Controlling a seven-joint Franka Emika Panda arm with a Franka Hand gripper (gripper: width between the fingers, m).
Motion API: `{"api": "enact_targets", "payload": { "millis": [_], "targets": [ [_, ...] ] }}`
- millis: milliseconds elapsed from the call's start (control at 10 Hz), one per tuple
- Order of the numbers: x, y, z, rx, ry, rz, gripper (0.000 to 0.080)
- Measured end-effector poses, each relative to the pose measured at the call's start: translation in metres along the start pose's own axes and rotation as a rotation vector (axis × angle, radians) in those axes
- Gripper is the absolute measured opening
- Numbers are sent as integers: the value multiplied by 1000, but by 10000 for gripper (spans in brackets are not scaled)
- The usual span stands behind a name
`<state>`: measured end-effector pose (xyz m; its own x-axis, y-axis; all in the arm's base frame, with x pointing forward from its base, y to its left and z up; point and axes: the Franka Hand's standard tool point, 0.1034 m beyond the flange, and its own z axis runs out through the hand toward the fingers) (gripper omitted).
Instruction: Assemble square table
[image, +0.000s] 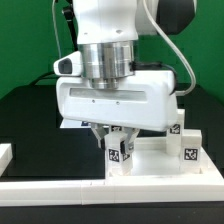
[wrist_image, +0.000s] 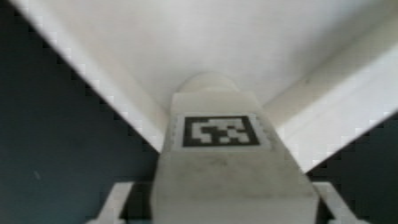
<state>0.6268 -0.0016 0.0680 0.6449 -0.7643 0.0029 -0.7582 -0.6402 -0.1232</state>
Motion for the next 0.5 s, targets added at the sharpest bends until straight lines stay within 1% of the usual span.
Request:
{"api": "enact_targets", "payload": {
  "millis": [100, 200, 300, 500],
  "targets": [
    [-2, 0, 0, 11, -30, 208, 289],
    [-2, 1, 0, 25, -48, 322, 290],
    [-3, 1, 1, 24, -49, 328, 291],
    [-3, 1, 1, 22, -51, 444, 291]
  ]
}}
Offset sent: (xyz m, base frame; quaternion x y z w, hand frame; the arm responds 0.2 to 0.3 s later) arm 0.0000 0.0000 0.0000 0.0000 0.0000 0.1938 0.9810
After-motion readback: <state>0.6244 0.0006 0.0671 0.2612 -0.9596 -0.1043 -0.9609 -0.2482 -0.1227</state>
